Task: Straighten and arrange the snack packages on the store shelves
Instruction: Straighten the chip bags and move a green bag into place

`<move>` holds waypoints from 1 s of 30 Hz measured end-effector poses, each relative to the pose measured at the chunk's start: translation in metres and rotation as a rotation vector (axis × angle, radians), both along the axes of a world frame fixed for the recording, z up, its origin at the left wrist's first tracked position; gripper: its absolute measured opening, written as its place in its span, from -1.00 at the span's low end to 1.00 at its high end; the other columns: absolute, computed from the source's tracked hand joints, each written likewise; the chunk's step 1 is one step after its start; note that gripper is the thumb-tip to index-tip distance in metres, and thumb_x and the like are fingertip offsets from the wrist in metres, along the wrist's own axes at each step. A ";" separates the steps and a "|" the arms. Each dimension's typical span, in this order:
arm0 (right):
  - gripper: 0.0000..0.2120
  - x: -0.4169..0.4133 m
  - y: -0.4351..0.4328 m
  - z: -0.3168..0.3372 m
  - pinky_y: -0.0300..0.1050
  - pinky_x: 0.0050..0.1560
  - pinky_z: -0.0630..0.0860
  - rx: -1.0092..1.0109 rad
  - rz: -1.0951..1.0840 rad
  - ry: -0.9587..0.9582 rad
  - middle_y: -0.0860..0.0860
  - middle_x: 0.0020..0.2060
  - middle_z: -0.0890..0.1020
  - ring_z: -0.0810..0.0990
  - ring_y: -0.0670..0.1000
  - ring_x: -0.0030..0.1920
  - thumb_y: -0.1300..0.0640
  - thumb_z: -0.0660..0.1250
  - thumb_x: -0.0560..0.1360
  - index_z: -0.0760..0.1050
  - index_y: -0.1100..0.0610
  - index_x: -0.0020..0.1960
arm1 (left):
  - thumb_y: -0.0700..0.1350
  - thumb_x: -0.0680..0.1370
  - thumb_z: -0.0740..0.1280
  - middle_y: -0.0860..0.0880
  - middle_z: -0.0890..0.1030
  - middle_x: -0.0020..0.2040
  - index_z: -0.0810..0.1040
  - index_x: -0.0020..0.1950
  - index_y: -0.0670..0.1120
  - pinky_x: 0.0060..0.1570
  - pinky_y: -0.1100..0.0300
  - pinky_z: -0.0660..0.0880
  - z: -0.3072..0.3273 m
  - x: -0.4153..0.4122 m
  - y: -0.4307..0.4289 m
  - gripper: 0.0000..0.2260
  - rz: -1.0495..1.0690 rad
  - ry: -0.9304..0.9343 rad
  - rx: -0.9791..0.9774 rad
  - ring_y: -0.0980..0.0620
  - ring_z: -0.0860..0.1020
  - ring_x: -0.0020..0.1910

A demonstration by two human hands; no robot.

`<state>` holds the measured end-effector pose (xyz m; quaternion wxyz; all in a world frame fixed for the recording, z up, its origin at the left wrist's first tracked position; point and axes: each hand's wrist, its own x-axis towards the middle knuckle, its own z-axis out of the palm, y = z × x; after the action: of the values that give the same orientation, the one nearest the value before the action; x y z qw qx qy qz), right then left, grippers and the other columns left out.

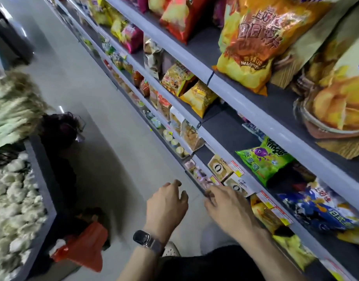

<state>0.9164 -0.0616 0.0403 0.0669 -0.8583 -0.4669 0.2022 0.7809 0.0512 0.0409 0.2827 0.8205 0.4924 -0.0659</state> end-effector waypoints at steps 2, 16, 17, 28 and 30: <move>-0.69 0.005 0.016 0.001 -0.11 0.09 0.42 0.020 -0.025 -0.020 -0.07 0.22 0.63 0.57 0.02 0.21 -0.09 0.25 0.64 0.56 -0.03 0.31 | 0.09 0.66 0.19 0.03 0.65 0.28 0.49 0.45 0.11 0.15 0.03 0.58 -0.003 0.007 0.026 -0.64 -0.019 -0.009 0.002 -0.12 0.63 0.22; -0.80 0.089 0.198 -0.044 -0.02 -0.02 0.55 0.112 -0.257 0.156 -0.05 0.06 0.67 0.62 0.09 0.08 -0.04 0.31 0.60 0.58 -0.03 0.18 | 0.07 0.68 0.19 0.02 0.64 0.28 0.49 0.46 0.09 0.13 0.03 0.54 -0.020 0.092 0.216 -0.64 -0.104 0.054 -0.050 -0.13 0.62 0.22; -0.80 0.096 0.210 -0.048 0.02 0.02 0.56 0.121 -0.284 0.170 -0.04 0.09 0.66 0.60 0.09 0.11 -0.04 0.30 0.61 0.56 -0.02 0.19 | 0.07 0.68 0.19 0.01 0.64 0.27 0.49 0.46 0.08 0.13 0.02 0.54 -0.022 0.099 0.229 -0.64 -0.113 0.047 -0.055 -0.14 0.62 0.22; -0.32 0.130 0.321 -0.082 0.11 0.40 0.40 0.322 -0.965 0.473 0.04 0.45 0.44 0.41 0.10 0.43 -0.07 0.36 0.57 0.18 -0.02 0.62 | -0.05 0.59 0.29 -0.18 0.65 0.10 0.44 0.46 -0.08 -0.01 -0.15 0.58 -0.062 0.164 0.400 -0.57 -0.287 -0.137 -0.066 -0.29 0.60 0.10; -0.29 0.139 0.337 -0.086 0.07 0.35 0.42 0.384 -1.074 0.522 0.02 0.40 0.44 0.44 0.04 0.32 -0.08 0.35 0.59 0.12 -0.03 0.64 | -0.06 0.62 0.30 -0.25 0.63 0.19 0.44 0.45 -0.13 0.04 -0.16 0.56 -0.068 0.176 0.430 -0.59 -0.329 -0.171 -0.039 -0.33 0.59 0.15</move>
<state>1.0550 0.2751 -0.0459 0.4240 -0.8681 0.0332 0.2558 0.9572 0.4813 -0.0273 0.3250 0.8869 0.3244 -0.0506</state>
